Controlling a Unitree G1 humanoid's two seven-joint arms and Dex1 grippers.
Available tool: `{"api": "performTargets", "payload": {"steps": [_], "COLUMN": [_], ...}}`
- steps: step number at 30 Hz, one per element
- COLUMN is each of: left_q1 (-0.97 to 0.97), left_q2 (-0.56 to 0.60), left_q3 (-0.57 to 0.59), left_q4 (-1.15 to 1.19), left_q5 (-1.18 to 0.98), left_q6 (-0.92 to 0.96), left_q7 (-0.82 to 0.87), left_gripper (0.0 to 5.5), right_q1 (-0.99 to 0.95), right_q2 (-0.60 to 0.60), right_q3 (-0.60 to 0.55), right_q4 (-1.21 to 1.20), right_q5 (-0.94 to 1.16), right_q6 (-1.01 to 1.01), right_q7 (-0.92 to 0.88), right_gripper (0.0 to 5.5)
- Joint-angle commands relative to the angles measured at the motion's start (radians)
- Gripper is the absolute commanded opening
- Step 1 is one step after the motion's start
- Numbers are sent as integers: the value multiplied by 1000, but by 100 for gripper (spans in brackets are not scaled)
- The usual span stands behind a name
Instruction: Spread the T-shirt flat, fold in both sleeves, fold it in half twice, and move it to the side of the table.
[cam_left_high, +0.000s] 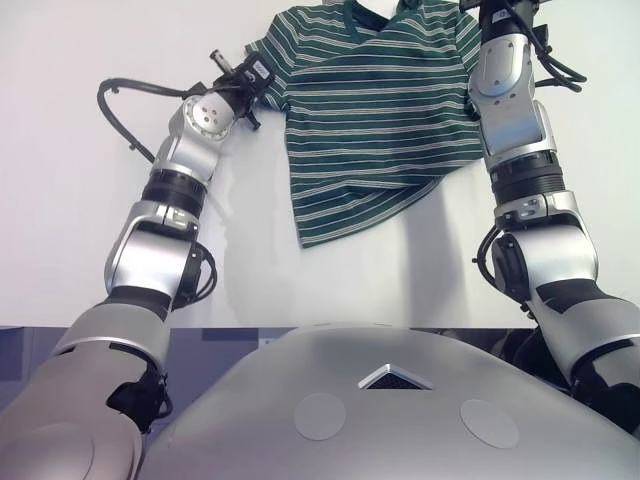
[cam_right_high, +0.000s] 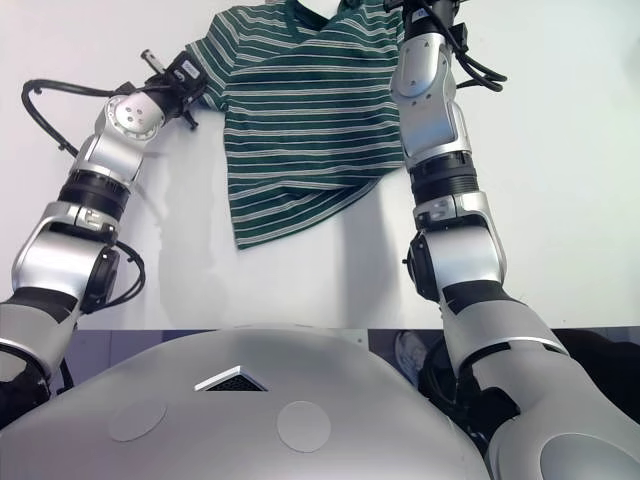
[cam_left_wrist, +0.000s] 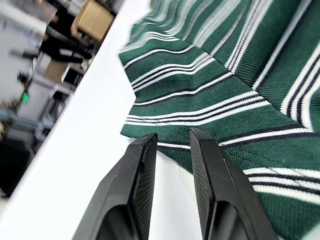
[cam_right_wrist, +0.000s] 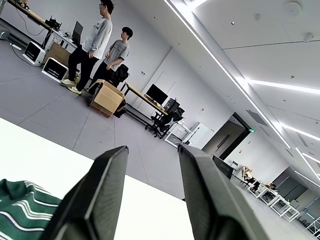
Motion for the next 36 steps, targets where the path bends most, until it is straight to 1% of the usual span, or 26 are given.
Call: {"api": "performTargets", "payload": {"steps": [1, 2, 3, 5, 7, 8, 10, 12, 16, 18, 20, 21, 23, 25, 27, 28, 30, 32, 34, 36], "left_q1": [252, 291, 316, 315, 283, 272, 277, 320, 348, 345, 350, 354, 357, 355, 347, 342, 327, 309, 295, 290], "left_q2": [-79, -118, -146, -225, -273, -283, -281, -270, -253, -238, -222, -209, -194, -188, -188, -190, -197, -202, -203, -202], "left_q3": [161, 215, 246, 306, 332, 325, 274, 203, 104, 71, 47, 33, 13, 2, -4, -6, -9, -14, -24, -34], "left_q4": [-232, -354, -452, -675, -822, -873, -963, -1009, -1010, -1005, -1007, -1009, -1012, -1011, -1001, -999, -991, -978, -973, -971], "left_q5": [-140, -193, -226, -300, -329, -332, -331, -330, -297, -278, -265, -258, -252, -245, -238, -235, -228, -221, -215, -211], "left_q6": [258, 318, 366, 440, 458, 442, 389, 335, 273, 247, 226, 218, 207, 200, 191, 187, 178, 168, 161, 153], "left_q7": [65, 92, 112, 175, 227, 235, 203, 148, 99, 83, 69, 55, 34, 30, 34, 39, 45, 44, 36, 28], "left_gripper": [118, 118, 118, 118, 118, 118, 118, 118, 118, 118, 118, 118, 118, 118, 118, 118, 118, 118, 118, 118], "right_q1": [26, 51, 76, 180, 285, 338, 450, 540, 604, 641, 690, 708, 687, 589, 401, 312, 190, 125, 71, 12], "right_q2": [-3, -2, -3, -21, -92, -146, -272, -395, -572, -655, -745, -802, -872, -870, -778, -715, -575, -458, -374, -325], "right_q3": [-3, -7, -11, -32, -33, -23, 0, 47, 202, 242, 242, 212, 135, 67, 40, 53, 112, 194, 269, 317], "right_q4": [-53, -87, -122, -273, -436, -517, -663, -716, -657, -670, -735, -788, -847, -841, -748, -673, -470, -248, -45, 123], "right_q5": [-12, 15, 41, 144, 193, 197, 191, 141, 24, 5, 45, 89, 165, 209, 194, 166, 96, 11, -65, -127], "right_q6": [23, 46, 70, 200, 320, 366, 431, 440, 311, 233, 178, 167, 167, 190, 232, 240, 217, 150, 74, 7], "right_q7": [29, 78, 125, 299, 457, 530, 677, 780, 954, 1048, 1164, 1231, 1317, 1337, 1266, 1212, 1085, 976, 904, 845], "right_gripper": [185, 185, 185, 185, 185, 185, 185, 185, 185, 185, 185, 185, 185, 185, 185, 185, 185, 185, 185, 185]}}
